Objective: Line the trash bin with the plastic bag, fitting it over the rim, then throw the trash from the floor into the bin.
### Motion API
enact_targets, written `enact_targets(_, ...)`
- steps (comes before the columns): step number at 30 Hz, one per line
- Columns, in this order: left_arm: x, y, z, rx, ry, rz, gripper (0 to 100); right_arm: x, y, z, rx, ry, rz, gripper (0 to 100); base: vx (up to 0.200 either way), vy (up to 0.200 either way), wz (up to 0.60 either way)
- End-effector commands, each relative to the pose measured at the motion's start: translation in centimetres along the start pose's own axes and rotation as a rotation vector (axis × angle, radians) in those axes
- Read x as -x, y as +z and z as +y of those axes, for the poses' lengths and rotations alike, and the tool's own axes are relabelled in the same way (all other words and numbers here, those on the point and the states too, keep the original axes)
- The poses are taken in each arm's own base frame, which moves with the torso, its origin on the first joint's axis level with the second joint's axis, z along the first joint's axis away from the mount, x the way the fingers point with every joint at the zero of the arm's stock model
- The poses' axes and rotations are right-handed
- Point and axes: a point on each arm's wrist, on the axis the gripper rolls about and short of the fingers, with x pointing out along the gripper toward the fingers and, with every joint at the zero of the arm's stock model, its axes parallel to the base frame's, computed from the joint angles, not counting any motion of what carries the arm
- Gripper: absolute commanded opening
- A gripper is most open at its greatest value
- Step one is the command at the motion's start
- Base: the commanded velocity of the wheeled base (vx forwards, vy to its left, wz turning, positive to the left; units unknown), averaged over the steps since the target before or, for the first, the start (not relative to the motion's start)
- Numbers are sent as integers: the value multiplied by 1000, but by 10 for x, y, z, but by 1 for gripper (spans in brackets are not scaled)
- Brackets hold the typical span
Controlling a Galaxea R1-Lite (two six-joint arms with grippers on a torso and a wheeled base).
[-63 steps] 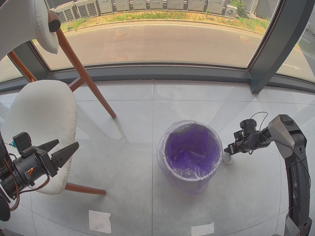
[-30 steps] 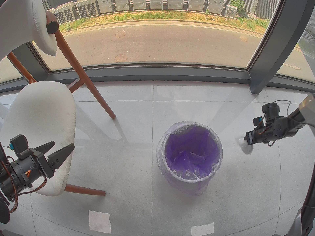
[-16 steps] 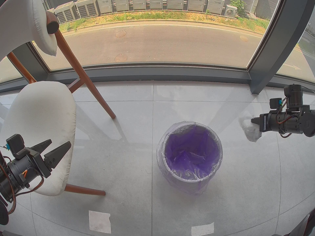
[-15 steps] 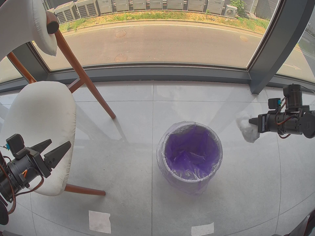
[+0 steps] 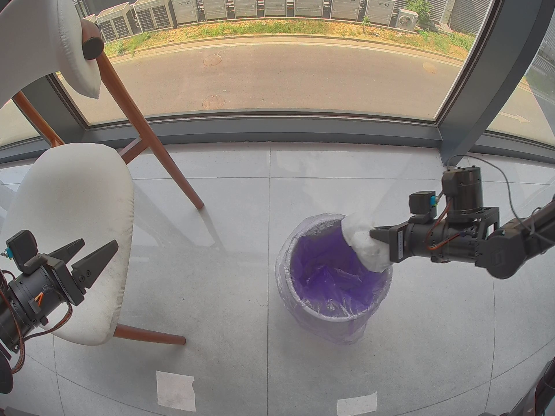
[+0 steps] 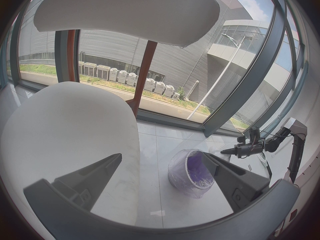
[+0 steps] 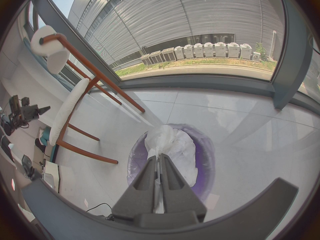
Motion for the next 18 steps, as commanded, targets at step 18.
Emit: enact_targets(18,6,2,5,-4,43,-26,100,-165,-85,-6,25,-49,80,0,0,0,0)
